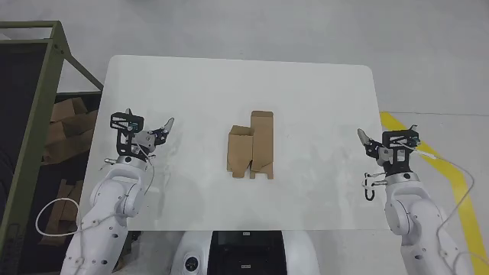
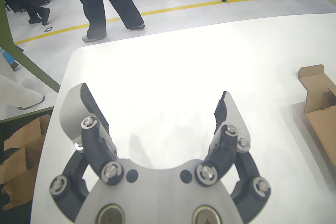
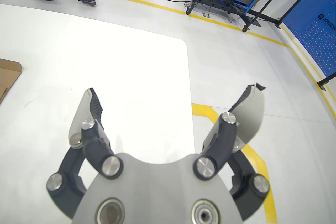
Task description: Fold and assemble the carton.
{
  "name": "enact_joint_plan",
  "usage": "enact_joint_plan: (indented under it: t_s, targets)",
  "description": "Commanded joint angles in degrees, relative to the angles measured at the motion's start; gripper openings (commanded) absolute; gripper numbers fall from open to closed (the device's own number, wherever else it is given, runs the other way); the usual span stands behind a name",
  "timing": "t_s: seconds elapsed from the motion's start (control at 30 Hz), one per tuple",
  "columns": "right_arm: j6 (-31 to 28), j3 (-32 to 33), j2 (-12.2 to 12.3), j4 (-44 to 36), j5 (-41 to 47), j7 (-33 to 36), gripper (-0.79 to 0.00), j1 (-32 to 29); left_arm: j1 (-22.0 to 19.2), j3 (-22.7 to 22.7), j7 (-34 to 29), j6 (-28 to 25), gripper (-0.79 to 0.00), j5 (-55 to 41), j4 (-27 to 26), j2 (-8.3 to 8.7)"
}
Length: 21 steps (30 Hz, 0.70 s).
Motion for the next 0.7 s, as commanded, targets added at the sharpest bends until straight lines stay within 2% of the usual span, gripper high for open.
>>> enact_joint_plan:
  t_s: [0.0, 0.67]
  targets:
    - [0.00, 0.00, 0.00, 0.00, 0.00, 0.00, -0.001, 0.00, 0.00, 0.00, 0.00, 0.00, -0.001, 0.00, 0.00, 0.00]
    - [0.00, 0.00, 0.00, 0.00, 0.00, 0.00, 0.000, 0.00, -0.02, 0.06, 0.61, -0.88, 0.000, -0.54, -0.30, -0.03]
